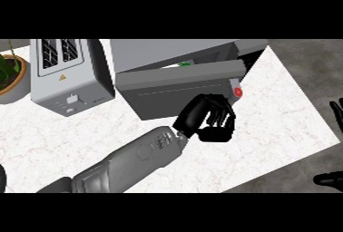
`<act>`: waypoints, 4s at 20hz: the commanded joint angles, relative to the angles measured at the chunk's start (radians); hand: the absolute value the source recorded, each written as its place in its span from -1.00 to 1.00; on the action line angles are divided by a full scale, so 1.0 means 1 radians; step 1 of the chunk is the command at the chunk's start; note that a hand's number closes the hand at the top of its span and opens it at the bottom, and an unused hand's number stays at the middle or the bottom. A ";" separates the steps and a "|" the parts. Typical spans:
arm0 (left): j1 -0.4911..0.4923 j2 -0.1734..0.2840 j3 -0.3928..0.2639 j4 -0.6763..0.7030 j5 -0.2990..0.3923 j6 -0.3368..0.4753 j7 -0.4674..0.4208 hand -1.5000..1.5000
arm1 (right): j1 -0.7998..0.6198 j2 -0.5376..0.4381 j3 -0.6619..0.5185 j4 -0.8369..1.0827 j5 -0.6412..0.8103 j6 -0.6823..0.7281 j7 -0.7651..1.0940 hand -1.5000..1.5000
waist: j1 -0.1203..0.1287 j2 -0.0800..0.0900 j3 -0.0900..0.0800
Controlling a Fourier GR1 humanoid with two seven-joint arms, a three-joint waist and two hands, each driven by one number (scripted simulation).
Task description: Pick up the milk, place it into the microwave and close the microwave
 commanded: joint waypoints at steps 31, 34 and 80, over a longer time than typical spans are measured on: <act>-0.225 -0.025 0.024 0.129 0.185 0.106 -0.006 1.00 | -0.194 -0.147 0.225 -0.288 -0.066 0.308 0.160 1.00 | -0.124 0.011 0.006; -0.218 -0.025 0.016 0.136 0.191 0.120 -0.018 1.00 | -0.196 -0.142 0.242 -0.321 -0.071 0.297 0.177 1.00 | -0.131 0.014 0.007; 0.025 0.011 0.241 0.208 0.694 -0.187 -0.083 1.00 | 0.114 -0.048 0.555 -0.757 -0.035 0.116 0.385 1.00 | 0.025 0.014 -0.010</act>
